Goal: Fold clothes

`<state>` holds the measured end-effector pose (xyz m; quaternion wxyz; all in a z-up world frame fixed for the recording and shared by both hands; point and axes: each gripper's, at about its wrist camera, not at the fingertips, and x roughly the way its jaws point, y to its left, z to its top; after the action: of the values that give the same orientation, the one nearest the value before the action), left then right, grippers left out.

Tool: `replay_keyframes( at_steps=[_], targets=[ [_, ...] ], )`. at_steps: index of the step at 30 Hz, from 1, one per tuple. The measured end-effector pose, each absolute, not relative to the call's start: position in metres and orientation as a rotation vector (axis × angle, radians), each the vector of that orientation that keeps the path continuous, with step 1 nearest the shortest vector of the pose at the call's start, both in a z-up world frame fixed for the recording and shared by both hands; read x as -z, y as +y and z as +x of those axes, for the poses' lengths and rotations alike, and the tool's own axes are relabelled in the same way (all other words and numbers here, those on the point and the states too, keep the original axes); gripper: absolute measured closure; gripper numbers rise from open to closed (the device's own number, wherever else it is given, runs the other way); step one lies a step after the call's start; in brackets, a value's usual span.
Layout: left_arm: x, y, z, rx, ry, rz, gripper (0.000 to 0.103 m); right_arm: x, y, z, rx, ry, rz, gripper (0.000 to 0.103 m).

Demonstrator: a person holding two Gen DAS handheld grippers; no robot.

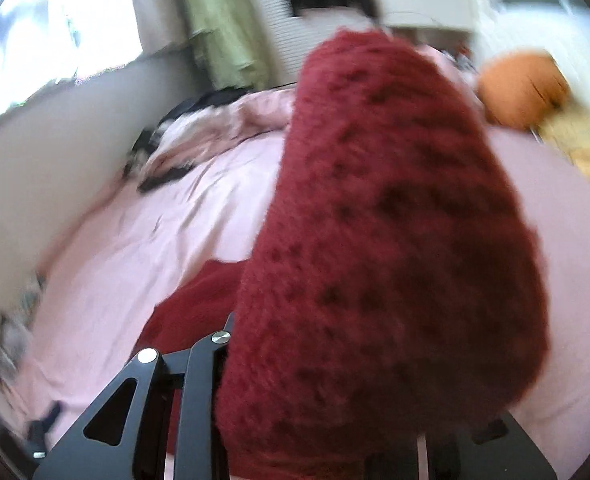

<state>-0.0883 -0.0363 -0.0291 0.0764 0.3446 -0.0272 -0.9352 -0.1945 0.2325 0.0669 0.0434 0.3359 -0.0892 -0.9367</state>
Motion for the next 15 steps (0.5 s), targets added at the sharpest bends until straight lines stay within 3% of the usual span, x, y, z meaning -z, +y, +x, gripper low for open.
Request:
replay_keyframes(
  at_steps=[6, 8, 10, 14, 15],
  targets=[
    [0.048, -0.072, -0.039, 2.734, -0.005, 1.142, 0.000, -0.002, 0.095, -0.201, 2.694, 0.297, 1.129, 0.074],
    [0.056, -0.076, -0.031, 2.724, 0.018, 1.178, 0.000, 0.048, 0.056, -0.202, 2.596, 0.506, 1.256, 0.068],
    [0.059, -0.077, -0.029, 2.726, 0.038, 1.191, 0.000, 0.054, 0.042, -0.191, 2.680, 0.634, 1.145, 0.065],
    [0.054, -0.085, -0.022, 2.746, 0.103, 1.154, 0.000, 0.045, 0.052, -0.191, 2.685, 0.502, 1.162, 0.057],
    [0.051, -0.088, -0.023, 2.756, 0.131, 1.136, 0.000, 0.042, 0.058, -0.190, 2.652, 0.442, 1.162, 0.050]
  ],
)
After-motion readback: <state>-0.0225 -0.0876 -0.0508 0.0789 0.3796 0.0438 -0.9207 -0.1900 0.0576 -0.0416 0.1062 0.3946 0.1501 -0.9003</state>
